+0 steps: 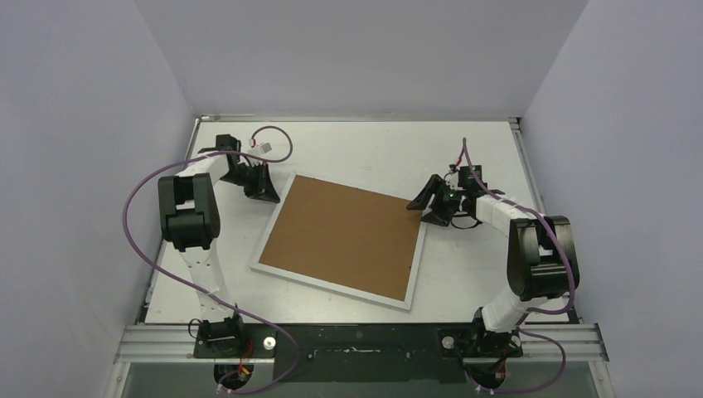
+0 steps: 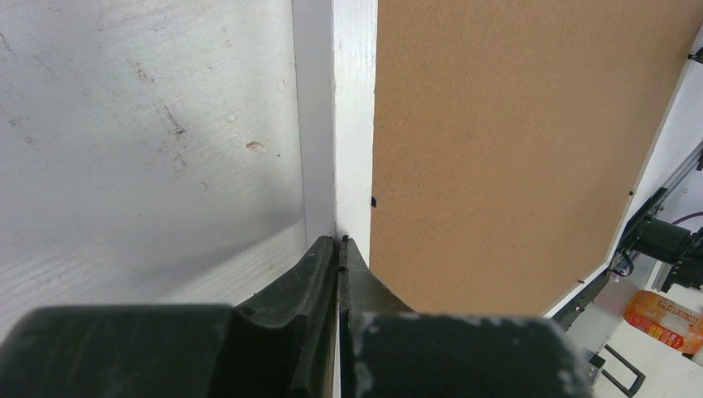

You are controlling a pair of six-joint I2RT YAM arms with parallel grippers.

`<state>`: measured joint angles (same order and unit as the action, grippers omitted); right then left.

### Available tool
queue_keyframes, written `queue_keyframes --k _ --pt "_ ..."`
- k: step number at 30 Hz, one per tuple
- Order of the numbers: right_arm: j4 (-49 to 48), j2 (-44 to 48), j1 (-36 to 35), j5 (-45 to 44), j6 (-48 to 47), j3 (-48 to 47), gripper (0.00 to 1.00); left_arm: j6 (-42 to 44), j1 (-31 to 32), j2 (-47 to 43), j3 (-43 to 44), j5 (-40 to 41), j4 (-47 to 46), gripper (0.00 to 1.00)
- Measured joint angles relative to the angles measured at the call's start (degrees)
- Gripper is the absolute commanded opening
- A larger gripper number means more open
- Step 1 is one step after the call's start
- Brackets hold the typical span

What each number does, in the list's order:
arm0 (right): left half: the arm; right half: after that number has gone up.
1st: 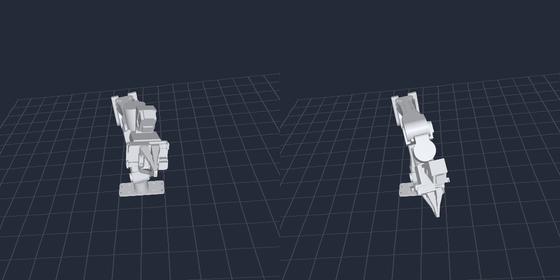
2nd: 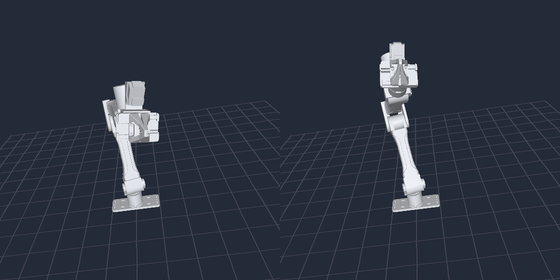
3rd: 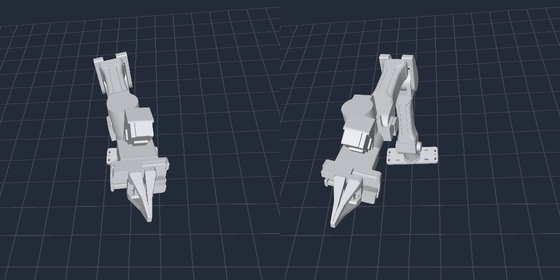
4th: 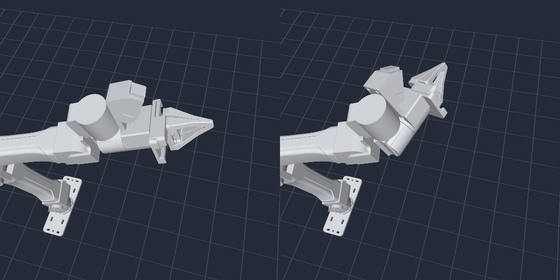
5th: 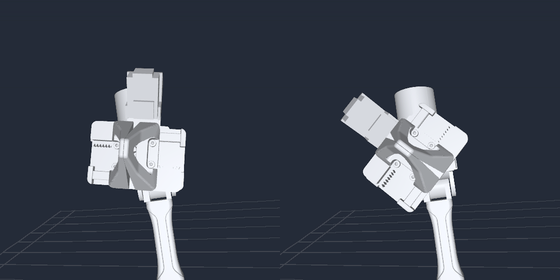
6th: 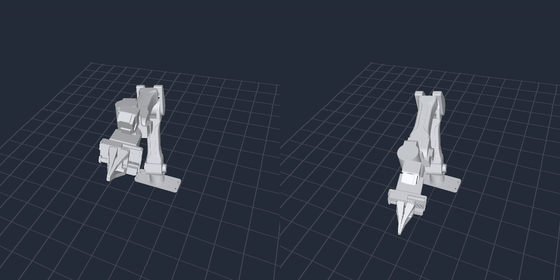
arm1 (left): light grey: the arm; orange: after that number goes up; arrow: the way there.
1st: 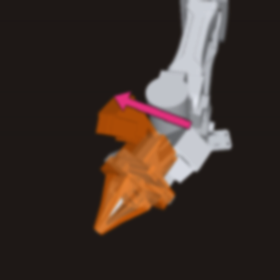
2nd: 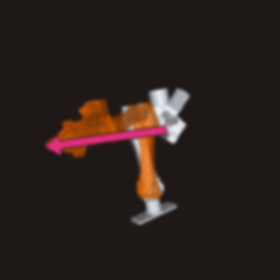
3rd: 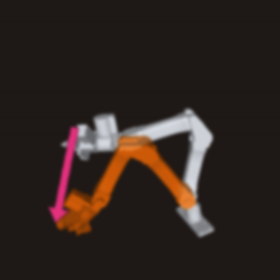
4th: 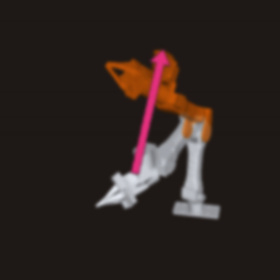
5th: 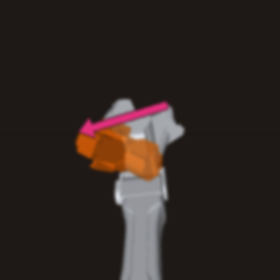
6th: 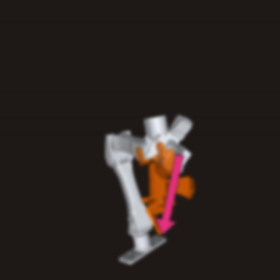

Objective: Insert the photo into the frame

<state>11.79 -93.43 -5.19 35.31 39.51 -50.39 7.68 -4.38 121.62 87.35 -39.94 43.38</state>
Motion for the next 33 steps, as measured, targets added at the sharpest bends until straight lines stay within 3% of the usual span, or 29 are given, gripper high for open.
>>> queue_keyframes --k 24,33 --pt "4.2 -0.3 -4.7 -8.6 -1.8 -3.0 0.60 0.0 0.0 0.0 0.0 0.0 0.0 0.00" --pt "4.9 -3.3 -10.0 -12.9 -3.5 -6.4 0.59 0.0 0.0 0.0 0.0 0.0 0.0 0.00"
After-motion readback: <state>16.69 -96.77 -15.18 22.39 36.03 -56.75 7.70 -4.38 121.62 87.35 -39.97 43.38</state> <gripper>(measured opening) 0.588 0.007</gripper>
